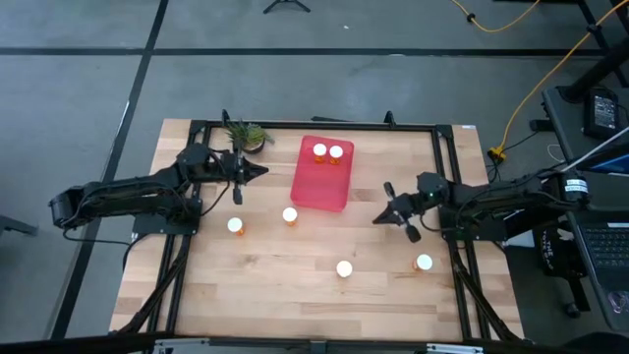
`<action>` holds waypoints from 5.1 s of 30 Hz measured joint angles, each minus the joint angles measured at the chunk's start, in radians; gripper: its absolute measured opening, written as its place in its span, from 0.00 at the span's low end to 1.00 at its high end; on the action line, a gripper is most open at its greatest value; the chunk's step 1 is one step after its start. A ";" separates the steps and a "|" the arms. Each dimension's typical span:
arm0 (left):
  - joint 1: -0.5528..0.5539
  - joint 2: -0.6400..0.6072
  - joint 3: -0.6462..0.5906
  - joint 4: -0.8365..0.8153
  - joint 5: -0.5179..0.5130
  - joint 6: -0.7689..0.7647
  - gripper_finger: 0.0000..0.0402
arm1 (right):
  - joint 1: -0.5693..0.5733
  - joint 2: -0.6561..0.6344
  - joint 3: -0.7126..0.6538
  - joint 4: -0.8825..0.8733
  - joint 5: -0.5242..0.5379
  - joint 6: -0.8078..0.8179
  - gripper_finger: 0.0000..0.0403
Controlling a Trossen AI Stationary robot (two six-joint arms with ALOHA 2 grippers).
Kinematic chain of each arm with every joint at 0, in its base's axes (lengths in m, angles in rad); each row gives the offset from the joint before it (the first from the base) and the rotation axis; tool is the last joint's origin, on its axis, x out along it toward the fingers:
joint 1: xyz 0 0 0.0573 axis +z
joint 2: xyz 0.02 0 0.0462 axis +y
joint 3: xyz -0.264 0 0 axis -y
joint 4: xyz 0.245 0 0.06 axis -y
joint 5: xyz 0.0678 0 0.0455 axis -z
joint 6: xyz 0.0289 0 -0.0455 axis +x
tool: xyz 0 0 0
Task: Pick and place pill bottles into a basket
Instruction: Put the orange pill bottle into the red bin
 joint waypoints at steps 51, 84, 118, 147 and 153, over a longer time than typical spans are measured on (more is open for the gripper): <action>0.001 0.000 0.000 0.063 -0.006 0.028 0.01 | 0.097 0.163 -0.016 0.154 0.056 -0.077 0.05; 0.001 0.000 0.000 0.044 -0.006 0.028 0.00 | 0.331 0.308 0.099 0.088 0.252 -0.018 0.61; 0.001 0.000 0.000 0.035 -0.005 0.003 0.01 | 0.507 0.846 0.368 0.325 0.290 0.163 0.61; 0.001 0.000 0.001 0.016 -0.005 0.003 0.02 | 0.507 0.881 0.417 0.333 0.280 0.134 0.61; 0.001 0.000 0.001 0.016 -0.005 0.003 0.01 | 0.507 0.881 0.417 0.334 0.280 0.134 0.61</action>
